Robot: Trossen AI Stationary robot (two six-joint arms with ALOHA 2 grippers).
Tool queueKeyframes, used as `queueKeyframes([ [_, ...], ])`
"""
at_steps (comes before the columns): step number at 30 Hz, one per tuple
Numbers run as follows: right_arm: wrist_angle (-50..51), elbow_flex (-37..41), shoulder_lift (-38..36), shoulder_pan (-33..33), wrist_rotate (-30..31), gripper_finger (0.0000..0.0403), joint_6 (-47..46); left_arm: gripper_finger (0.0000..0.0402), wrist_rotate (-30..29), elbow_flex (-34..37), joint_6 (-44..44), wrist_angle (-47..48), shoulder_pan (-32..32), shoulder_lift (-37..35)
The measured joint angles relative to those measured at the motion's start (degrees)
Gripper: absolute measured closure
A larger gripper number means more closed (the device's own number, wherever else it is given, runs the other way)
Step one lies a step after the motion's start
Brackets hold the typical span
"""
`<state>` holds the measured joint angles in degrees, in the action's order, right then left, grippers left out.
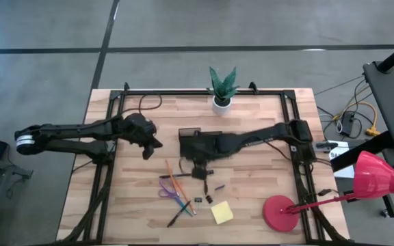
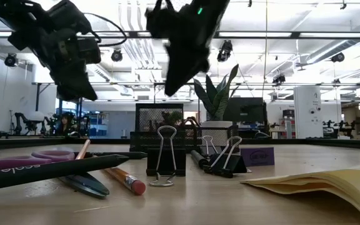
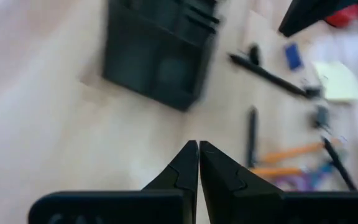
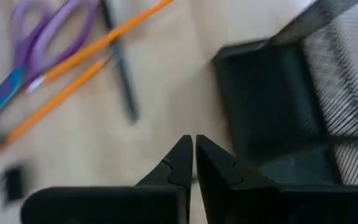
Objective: Pick and place office supplies into organizer
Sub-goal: Put the top binder clip into the desk organizer
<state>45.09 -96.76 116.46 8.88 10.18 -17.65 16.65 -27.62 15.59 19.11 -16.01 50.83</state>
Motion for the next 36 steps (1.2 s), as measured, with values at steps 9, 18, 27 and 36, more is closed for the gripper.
queueKeyframes([
  [9,13.8,-0.8,-0.3,10.7,0.6,0.039,-11.7,0.0393,-4.8,0.0,3.1,-1.1,4.3,-0.1],
  [18,11.1,4.3,-1.3,20.1,8.1,0.039,-25.3,0.0319,-6.6,0.0,13.0,-1.7,12.9,-0.4],
  [27,8.2,4.7,-1.6,11.9,8.4,0.039,-19.7,0.0314,-9.9,0.0,20.1,-1.7,21.3,-2.6],
  [36,6.2,4.6,-5.0,9.1,2.0,0.034,-14.9,0.0314,-15.8,-0.1,17.0,0.6,21.7,-2.9],
])
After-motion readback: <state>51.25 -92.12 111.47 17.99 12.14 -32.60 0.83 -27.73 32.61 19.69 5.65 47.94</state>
